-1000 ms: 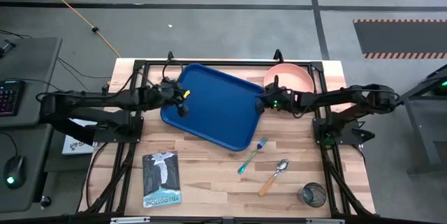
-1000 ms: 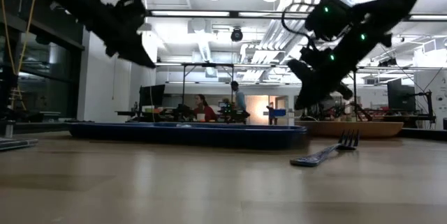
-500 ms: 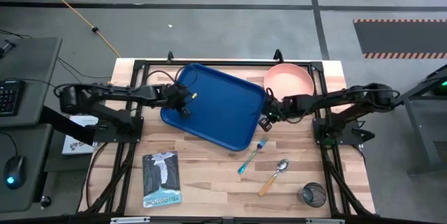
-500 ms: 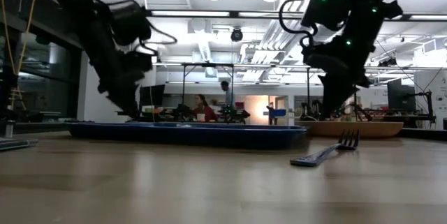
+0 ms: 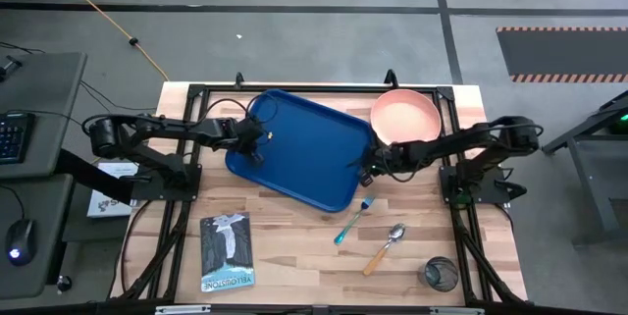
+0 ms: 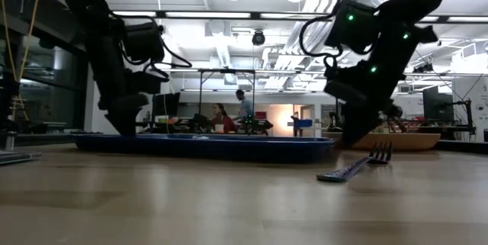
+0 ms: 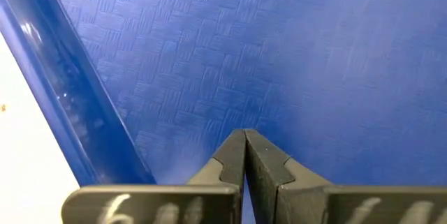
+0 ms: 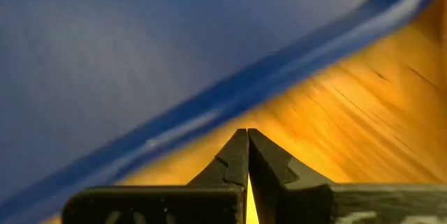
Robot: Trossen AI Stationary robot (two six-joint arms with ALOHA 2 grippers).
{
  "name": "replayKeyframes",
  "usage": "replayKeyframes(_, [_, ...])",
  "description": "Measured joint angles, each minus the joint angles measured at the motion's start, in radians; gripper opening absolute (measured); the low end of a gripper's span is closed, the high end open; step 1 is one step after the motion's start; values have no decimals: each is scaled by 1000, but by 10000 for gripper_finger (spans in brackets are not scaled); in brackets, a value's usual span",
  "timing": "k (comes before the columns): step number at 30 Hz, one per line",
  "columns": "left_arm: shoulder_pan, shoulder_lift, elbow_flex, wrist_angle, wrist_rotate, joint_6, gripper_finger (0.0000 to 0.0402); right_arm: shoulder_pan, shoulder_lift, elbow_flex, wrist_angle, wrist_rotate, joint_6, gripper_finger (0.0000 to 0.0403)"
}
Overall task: Pick and place plate/cup/fork/spoon on tray
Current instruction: Prepare the blue tray
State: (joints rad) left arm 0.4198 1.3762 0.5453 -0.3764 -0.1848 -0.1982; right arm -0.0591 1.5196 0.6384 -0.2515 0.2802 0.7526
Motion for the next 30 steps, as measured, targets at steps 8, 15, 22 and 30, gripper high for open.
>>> replayKeyframes(8, [-6,-1,3,-38,38,-72,0,-12,65,24,36,7,-36,0])
replayKeyframes(15, [-66,-3,4,-103,53,-185,0,-54,66,45,57,85,-56,0])
replayKeyframes(22, [-158,-3,3,-119,63,-273,0,-132,66,45,117,104,-82,0])
replayKeyframes(30, [-266,-3,3,-134,64,-333,0,-178,66,47,186,105,-112,0])
